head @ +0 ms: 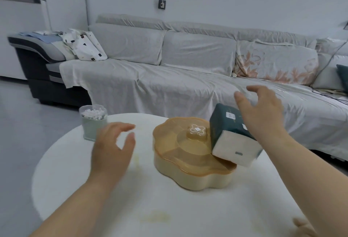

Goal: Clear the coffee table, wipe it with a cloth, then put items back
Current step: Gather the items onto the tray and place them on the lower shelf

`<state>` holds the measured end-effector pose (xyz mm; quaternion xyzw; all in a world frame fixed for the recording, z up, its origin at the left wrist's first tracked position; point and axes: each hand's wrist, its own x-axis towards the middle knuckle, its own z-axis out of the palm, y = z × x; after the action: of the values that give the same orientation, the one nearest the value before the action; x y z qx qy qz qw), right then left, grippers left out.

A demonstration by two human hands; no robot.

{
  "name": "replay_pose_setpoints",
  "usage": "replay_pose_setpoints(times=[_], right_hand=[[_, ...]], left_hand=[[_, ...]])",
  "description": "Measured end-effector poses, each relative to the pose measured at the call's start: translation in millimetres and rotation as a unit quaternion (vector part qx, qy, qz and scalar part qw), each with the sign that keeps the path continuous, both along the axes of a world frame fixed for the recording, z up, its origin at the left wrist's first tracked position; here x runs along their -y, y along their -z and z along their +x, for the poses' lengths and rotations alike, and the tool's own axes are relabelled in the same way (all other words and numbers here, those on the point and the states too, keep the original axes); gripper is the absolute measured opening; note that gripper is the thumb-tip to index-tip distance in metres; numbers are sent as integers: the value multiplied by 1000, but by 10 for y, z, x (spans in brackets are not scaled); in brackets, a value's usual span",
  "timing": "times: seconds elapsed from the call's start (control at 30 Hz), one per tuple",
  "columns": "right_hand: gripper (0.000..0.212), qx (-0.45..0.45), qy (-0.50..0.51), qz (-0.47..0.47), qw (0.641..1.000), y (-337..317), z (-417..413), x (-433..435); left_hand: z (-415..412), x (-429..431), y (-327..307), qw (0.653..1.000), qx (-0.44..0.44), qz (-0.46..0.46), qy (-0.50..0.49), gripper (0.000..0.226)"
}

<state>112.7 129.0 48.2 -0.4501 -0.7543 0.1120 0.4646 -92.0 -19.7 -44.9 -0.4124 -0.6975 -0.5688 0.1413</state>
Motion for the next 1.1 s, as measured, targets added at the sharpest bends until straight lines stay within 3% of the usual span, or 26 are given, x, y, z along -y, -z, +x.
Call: replay_pose_setpoints(times=[0.07,0.13,0.27,0.4,0.5,0.63,0.87,1.1], right_hand=[[25,-57,-74,51,994,-38,-237,194],[13,-88,-166,29,982,-16,-569,418],[25,-45,-306,-101,946,276,-1331,735],[52,32,-349,-254,901,668,-1979,907],[66,33,-354,-338,872,854,-2259,950],[68,6,-357,-390,848,929,-2449,921],[55,-52,-327,-386,861,997,-2418,842],[51,-66,-323,-329,885,773,-2072,721]], left_hand=[[-280,147,-37,995,39,43,-77,30],[-582,258,-29,986,118,23,-114,47],[-1086,333,82,963,260,-67,-6,78],[-1437,286,255,943,287,-148,82,82],[-1535,190,319,936,284,-162,128,85],[-1572,21,295,939,265,-148,161,72],[-1437,4,260,965,185,-143,115,41],[-1132,1,81,974,159,-95,132,45]])
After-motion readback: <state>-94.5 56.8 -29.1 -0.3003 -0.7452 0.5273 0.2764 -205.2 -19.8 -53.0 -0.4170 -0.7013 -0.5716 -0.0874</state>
